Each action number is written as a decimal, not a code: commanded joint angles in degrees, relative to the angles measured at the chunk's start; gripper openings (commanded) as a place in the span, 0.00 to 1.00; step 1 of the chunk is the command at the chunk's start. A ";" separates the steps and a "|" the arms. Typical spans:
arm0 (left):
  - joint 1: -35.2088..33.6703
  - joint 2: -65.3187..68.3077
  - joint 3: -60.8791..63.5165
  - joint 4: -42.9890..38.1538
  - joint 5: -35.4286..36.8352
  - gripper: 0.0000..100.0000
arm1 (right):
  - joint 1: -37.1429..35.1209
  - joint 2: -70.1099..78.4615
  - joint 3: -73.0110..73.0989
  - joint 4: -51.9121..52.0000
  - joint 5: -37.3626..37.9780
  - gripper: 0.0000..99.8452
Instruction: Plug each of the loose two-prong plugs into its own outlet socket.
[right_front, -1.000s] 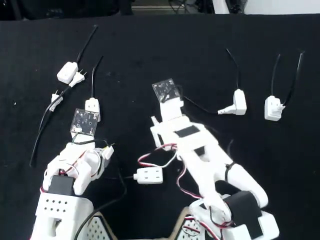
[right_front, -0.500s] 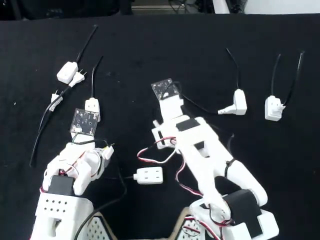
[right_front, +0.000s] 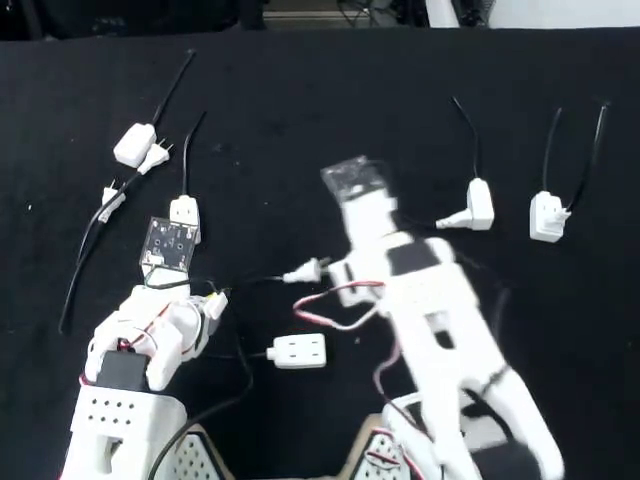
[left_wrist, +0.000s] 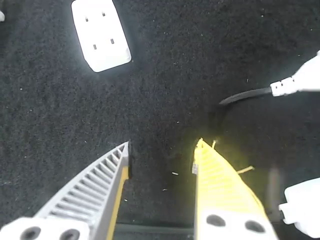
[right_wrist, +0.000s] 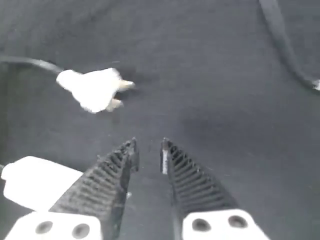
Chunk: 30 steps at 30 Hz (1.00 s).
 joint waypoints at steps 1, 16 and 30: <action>-0.48 -0.70 -1.89 0.00 0.44 0.21 | 12.31 -8.66 -1.98 2.11 2.20 0.06; -0.48 -0.70 -1.89 0.00 0.53 0.21 | -15.12 -8.92 10.95 -17.93 -1.41 0.14; -0.48 -0.70 -1.89 0.00 0.53 0.21 | -13.98 18.33 -8.66 -8.18 4.48 0.14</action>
